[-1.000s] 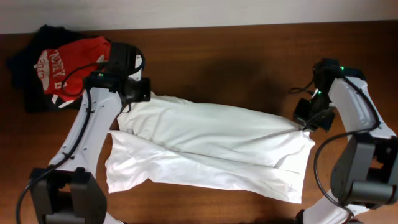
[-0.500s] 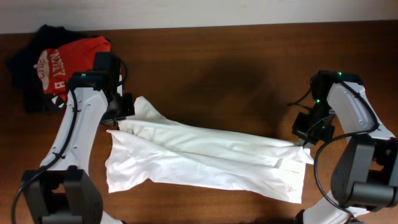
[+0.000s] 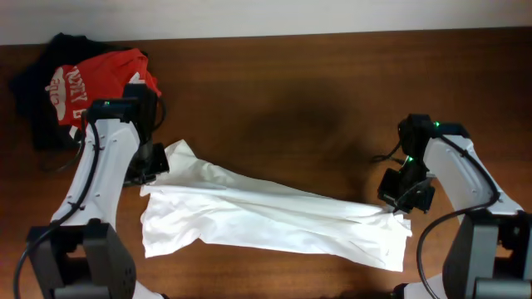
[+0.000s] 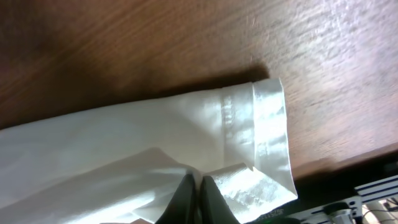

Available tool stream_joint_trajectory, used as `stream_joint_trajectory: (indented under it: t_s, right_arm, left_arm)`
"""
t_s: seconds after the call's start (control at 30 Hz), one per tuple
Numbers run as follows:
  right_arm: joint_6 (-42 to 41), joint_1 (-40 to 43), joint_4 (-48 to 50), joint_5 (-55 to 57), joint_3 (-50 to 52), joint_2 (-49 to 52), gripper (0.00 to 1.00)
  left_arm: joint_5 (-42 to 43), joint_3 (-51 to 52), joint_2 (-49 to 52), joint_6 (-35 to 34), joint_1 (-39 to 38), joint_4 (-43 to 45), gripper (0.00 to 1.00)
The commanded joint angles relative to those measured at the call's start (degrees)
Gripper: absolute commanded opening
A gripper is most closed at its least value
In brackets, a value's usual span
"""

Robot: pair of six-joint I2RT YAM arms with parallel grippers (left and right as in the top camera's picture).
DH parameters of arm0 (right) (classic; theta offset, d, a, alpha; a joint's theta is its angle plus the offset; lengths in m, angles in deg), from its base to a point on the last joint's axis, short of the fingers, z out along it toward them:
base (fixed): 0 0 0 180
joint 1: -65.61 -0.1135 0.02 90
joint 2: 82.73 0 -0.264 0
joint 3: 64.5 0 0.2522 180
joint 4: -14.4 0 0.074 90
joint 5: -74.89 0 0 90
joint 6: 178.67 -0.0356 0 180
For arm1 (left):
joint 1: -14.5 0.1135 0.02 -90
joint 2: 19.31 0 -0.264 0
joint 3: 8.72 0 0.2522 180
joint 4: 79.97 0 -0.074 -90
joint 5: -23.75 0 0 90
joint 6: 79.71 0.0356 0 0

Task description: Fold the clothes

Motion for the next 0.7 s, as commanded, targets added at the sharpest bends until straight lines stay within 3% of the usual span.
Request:
stream_joint_trajectory:
  t_s: [0.0, 0.13, 0.17, 0.23, 0.27, 0.33, 0.4, 0.53, 0.6, 0.63, 0.67]
  right_arm:
    - [-1.05, -0.44, 0.39, 0.24, 1.42, -1.7, 0.04]
    - [-1.01, -0.44, 1.2, 0.09, 2.43, -1.7, 0.04]
    - [-0.98, -0.44, 1.42, 0.09, 2.86, -1.68, 0.1]
    - [-0.96, -0.44, 1.16, 0.09, 3.17, -1.68, 0.41]
    - [-0.92, -0.44, 1.03, 0.07, 3.17, -1.68, 0.61]
    - [-0.74, -0.42, 0.59, 0.07, 3.02, -1.7, 0.65]
    - [-0.74, -0.2, -0.85, 0.09, 1.95, -1.7, 0.66]
    - [2.19, -0.24, -4.76, -0.55, -4.37, -1.7, 0.69]
    - [6.43, -0.28, -3.98, -6.34, -6.25, -1.7, 0.69]
    - [7.23, -0.31, -3.5, -7.43, -6.16, -1.68, 0.59]
    - [7.23, -0.5, -3.04, -7.5, -5.75, -1.64, 0.36]
  left_arm:
    - [-2.25, 6.01, 0.28, -1.86, 2.34, 2.69, 0.01]
    - [-2.23, 10.38, 0.28, -1.84, 4.55, 6.84, 0.01]
    - [-2.23, 10.54, 0.28, -1.81, 4.98, 7.26, 0.01]
    - [-2.23, 10.54, 0.28, -1.79, 5.66, 7.54, 0.27]
    - [-2.23, 10.54, 0.28, -1.81, 5.86, 7.52, 0.33]
    - [-2.23, 10.49, 0.28, -1.6, 5.86, 7.54, 0.34]
    - [-2.01, 9.77, 0.26, -1.57, 5.86, 7.32, 0.33]
    - [0.24, 5.14, 0.15, -1.49, 5.77, 4.17, 0.2]
    - [8.76, 2.43, 0.02, 2.29, 4.98, 4.15, 0.18]
    - [13.03, 2.36, 0.02, 4.68, 4.24, 5.07, 0.17]
    - [17.03, 2.49, 0.11, 7.15, 3.13, 5.92, 0.12]
